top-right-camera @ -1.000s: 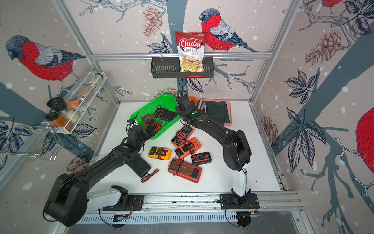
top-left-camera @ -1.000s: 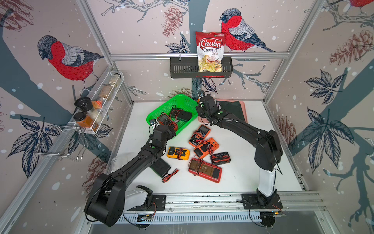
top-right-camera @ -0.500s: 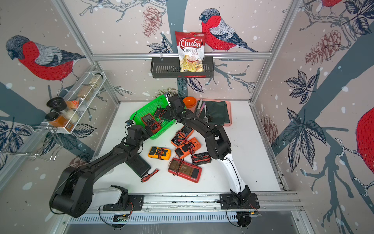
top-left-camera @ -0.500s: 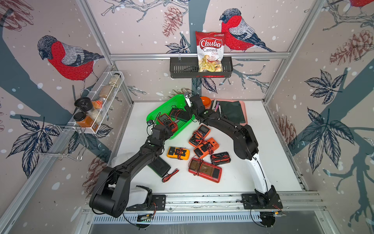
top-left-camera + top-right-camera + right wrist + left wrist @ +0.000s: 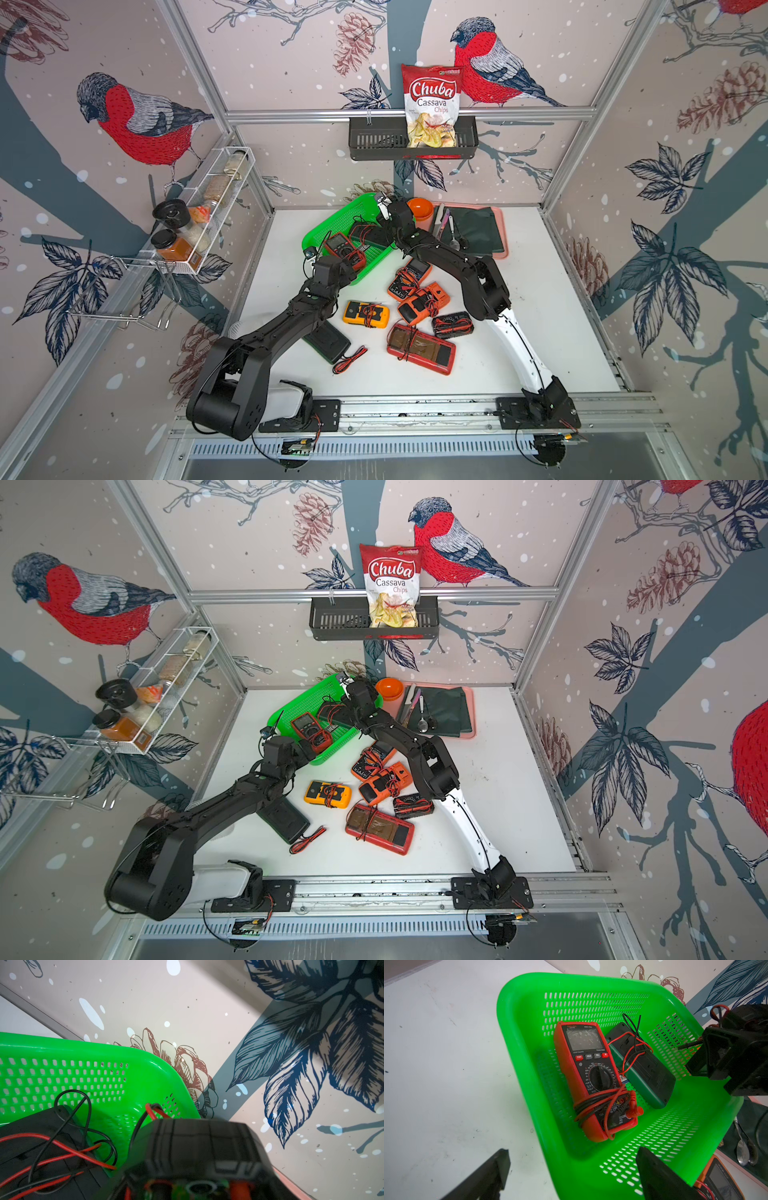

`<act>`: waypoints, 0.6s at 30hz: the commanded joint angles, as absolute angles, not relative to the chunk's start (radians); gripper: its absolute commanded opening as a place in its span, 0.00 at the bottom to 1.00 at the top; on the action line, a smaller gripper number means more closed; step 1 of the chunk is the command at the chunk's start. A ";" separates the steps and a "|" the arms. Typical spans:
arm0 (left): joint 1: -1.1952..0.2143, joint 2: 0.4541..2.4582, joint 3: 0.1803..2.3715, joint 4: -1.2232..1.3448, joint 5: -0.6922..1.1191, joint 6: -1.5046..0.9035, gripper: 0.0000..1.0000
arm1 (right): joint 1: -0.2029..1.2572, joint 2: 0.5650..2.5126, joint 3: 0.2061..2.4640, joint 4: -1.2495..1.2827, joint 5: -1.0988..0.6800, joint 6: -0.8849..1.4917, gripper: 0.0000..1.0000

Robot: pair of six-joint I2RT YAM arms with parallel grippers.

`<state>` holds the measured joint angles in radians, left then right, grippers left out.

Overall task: Put the multimeter into the basket
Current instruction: Place the multimeter in the basket.

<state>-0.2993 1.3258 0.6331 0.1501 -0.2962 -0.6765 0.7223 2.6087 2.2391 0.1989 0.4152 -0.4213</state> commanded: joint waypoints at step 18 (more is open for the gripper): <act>-0.296 1.322 0.647 0.175 -0.297 -0.671 0.98 | 0.753 2.701 2.347 0.012 0.341 -0.442 0.41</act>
